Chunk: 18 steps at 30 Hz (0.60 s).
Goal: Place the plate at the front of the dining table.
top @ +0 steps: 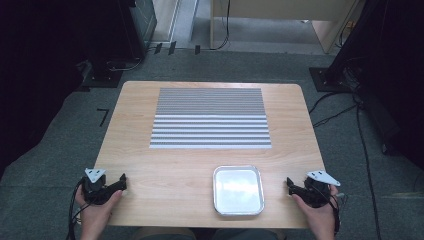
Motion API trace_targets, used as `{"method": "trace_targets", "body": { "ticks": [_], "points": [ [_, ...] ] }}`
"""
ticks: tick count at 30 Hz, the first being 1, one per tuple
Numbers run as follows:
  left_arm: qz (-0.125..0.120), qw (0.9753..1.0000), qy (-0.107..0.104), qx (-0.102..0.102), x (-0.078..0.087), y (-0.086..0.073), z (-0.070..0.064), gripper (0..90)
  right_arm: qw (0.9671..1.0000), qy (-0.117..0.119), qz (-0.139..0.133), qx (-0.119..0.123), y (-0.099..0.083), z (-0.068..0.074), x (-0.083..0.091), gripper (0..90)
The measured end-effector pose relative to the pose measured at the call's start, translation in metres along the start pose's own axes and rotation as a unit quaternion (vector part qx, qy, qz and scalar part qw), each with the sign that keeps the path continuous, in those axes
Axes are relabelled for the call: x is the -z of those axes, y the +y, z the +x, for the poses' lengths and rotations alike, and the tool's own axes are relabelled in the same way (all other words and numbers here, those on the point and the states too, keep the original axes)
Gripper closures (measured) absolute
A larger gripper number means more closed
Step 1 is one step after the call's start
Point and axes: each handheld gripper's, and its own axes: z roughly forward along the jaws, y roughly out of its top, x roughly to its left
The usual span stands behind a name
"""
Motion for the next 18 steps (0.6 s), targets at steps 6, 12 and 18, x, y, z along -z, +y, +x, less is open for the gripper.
{"method": "trace_targets", "body": {
  "ticks": [6, 12, 18],
  "points": [
    [0.003, 1.0000, -0.001, 0.000, -0.0002, 0.0008, 0.0002, 16.5, 1.0000, -0.001, -0.001, 0.000, -0.0002, -0.0001, 0.0004, 23.3],
    [0.010, 0.9999, -0.002, -0.002, 0.0007, 0.0019, 0.0007, 16.6, 0.9998, -0.015, -0.011, -0.004, -0.0009, 0.0007, 0.0021, 31.5],
    [0.016, 0.9999, 0.000, 0.000, 0.0014, 0.0032, -0.0008, 16.5, 0.9991, -0.034, -0.024, -0.012, -0.0018, 0.0012, 0.0046, 33.2]
  ]
}}
